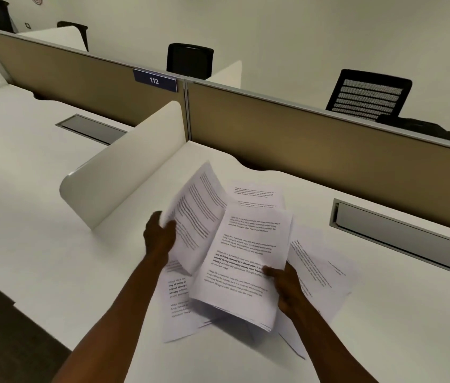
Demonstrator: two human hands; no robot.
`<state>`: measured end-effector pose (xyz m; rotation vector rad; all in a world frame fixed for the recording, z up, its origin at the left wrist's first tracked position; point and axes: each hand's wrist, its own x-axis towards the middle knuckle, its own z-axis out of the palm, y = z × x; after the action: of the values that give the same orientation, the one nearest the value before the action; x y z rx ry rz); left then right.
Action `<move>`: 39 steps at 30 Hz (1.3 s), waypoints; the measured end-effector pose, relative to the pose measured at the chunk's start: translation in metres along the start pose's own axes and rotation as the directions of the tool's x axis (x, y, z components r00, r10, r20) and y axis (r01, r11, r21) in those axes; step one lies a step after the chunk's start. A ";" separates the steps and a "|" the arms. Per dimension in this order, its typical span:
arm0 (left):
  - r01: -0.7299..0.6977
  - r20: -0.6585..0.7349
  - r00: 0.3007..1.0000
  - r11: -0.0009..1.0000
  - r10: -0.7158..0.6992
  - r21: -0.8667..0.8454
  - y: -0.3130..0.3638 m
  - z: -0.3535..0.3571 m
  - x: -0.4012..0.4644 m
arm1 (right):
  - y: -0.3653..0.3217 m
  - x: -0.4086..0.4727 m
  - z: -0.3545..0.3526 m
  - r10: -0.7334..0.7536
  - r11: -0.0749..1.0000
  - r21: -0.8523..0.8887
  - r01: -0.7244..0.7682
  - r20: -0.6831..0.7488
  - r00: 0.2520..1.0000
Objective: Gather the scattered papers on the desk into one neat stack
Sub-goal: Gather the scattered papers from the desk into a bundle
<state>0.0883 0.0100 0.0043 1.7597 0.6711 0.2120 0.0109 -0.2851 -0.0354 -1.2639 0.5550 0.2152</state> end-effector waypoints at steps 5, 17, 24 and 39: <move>-0.071 0.070 0.991 0.884 0.116 -0.462 0.037 -0.031 -0.025 | 0.011 -0.002 0.014 0.095 0.995 0.004 -0.095 0.019 0.995; 0.227 0.148 0.969 0.946 -0.196 -0.232 -0.049 0.002 -0.107 | 0.016 -0.006 0.029 0.169 0.983 0.055 -0.176 0.117 0.979; 0.084 0.112 0.990 0.994 -0.092 0.072 -0.075 -0.001 -0.131 | 0.011 -0.013 0.035 0.124 0.992 -0.005 -0.124 0.058 0.991; -0.090 0.059 0.995 0.969 0.078 0.230 -0.053 -0.009 -0.123 | 0.015 -0.032 -0.023 -0.070 0.996 0.049 0.075 -0.108 0.992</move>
<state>-0.0339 -0.0410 -0.0180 2.0135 0.6048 0.1514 -0.0294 -0.2974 -0.0364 -1.2463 0.6008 0.0721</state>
